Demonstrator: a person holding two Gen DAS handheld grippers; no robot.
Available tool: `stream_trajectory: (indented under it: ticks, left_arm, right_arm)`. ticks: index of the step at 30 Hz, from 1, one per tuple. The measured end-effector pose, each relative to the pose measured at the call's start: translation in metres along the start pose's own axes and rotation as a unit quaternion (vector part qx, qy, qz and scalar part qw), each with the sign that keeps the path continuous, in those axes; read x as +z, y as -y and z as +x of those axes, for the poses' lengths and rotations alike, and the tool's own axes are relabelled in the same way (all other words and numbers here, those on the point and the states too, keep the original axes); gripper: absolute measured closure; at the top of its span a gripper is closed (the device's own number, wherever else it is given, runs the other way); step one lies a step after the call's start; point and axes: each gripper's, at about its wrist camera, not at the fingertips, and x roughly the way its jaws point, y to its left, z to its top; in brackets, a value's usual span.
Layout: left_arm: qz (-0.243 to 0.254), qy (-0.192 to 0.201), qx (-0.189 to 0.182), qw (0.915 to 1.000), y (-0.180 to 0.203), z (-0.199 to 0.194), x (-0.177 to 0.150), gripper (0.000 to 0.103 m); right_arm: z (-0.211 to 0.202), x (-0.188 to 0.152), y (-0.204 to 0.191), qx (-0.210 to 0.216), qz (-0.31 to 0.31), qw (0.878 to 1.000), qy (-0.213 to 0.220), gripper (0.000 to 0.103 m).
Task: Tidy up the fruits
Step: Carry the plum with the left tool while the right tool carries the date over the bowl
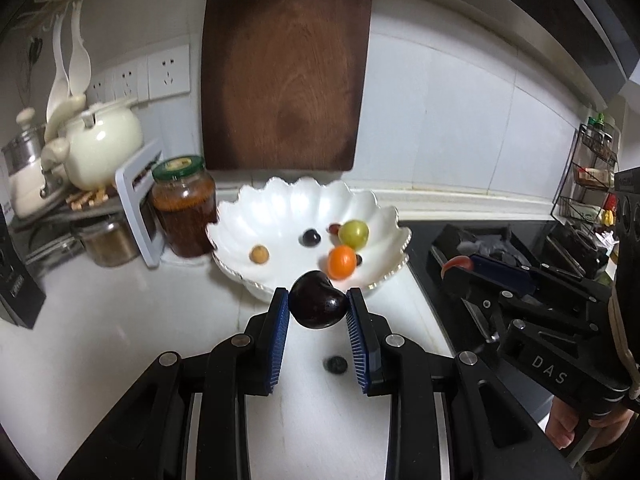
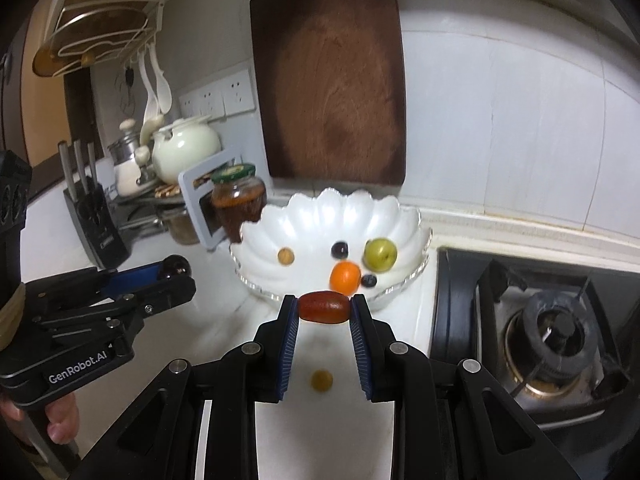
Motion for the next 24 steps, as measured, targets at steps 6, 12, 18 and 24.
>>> stream_trajectory:
  ticks: [6,12,18,24]
  left_arm:
    - [-0.004,0.012,0.009,0.9999,-0.005,0.003,0.014,0.074]
    - [-0.009,0.014,0.013,0.9998,-0.010,0.011,0.026,0.074]
    - [-0.018,0.007,0.013,0.9997,-0.019,0.025,0.036,0.074]
    - [-0.028,-0.001,0.014,0.9995,-0.032,0.040,0.046,0.074]
  right_arm:
    - [0.006,0.016,0.000,0.002,0.005,1.000,0.013,0.075]
    - [0.018,0.030,-0.001,0.008,0.008,1.000,0.015,0.075]
    - [0.040,0.041,-0.003,0.016,0.011,1.000,0.002,0.075]
    - [0.064,0.049,-0.007,0.023,0.010,1.000,-0.015,0.075]
